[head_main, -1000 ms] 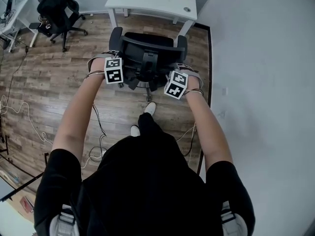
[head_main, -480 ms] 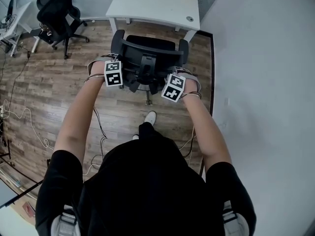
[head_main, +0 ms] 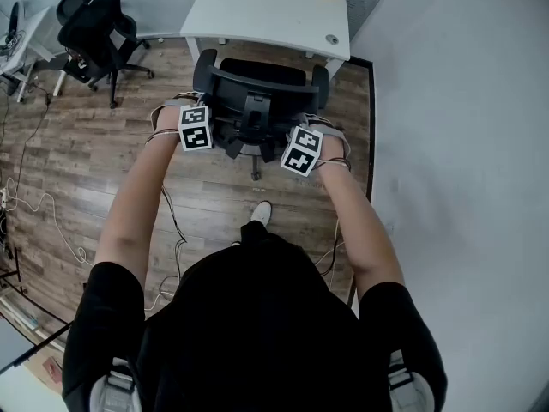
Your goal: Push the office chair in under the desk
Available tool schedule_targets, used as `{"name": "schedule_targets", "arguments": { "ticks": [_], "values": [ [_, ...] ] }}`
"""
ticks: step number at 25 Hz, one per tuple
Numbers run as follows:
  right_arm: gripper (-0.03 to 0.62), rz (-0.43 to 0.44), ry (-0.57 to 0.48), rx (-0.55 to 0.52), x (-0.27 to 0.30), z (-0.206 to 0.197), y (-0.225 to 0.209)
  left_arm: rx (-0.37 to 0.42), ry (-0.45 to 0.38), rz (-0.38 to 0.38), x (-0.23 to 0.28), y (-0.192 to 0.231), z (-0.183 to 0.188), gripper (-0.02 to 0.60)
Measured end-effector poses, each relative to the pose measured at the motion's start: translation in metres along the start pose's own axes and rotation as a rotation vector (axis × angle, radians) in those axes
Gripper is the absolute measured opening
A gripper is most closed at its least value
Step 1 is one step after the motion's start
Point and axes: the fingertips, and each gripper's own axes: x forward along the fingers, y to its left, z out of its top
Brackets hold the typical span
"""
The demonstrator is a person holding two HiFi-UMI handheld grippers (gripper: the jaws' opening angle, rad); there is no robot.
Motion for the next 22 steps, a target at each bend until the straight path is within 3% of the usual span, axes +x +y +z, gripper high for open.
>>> {"name": "schedule_targets", "arguments": {
  "ticks": [22],
  "values": [
    [0.135,-0.005,-0.015,-0.027,0.035,-0.008,-0.072,-0.02,0.02,-0.008,0.036,0.068,0.002,0.169]
  ]
}}
